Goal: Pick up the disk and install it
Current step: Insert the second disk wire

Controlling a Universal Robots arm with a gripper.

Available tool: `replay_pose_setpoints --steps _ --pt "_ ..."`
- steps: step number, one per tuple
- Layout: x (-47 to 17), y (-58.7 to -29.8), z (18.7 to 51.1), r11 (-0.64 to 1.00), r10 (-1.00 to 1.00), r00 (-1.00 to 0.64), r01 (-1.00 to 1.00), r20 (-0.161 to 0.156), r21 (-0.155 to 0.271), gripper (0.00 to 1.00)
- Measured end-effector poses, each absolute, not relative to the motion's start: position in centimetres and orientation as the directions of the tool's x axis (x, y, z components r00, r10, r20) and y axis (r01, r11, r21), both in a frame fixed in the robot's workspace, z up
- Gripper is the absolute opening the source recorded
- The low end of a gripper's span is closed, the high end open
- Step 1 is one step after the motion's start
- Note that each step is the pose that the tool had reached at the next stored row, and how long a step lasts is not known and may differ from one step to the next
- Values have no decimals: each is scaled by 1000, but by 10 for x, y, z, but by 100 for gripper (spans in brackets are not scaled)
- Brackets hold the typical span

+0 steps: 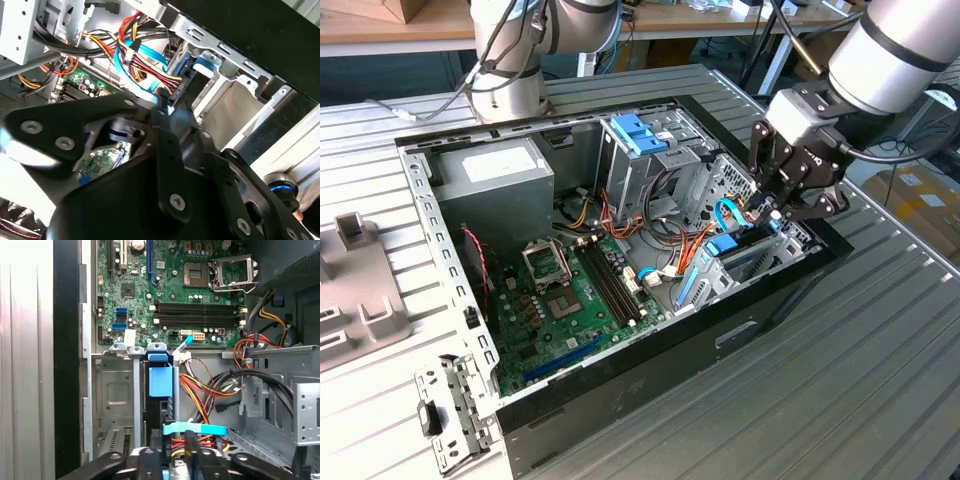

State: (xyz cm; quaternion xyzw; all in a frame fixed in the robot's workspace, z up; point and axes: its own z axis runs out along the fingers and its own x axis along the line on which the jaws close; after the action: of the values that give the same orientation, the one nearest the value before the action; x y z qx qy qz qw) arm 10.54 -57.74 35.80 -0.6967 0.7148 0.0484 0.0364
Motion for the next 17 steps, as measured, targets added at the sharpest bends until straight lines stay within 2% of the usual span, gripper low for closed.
replay_pose_setpoints --steps 3,17 --pt "105 -578 358 25 -992 -27 -1000 -121 19 11" --pt "105 -578 344 25 -992 -28 -999 -122 26 11"
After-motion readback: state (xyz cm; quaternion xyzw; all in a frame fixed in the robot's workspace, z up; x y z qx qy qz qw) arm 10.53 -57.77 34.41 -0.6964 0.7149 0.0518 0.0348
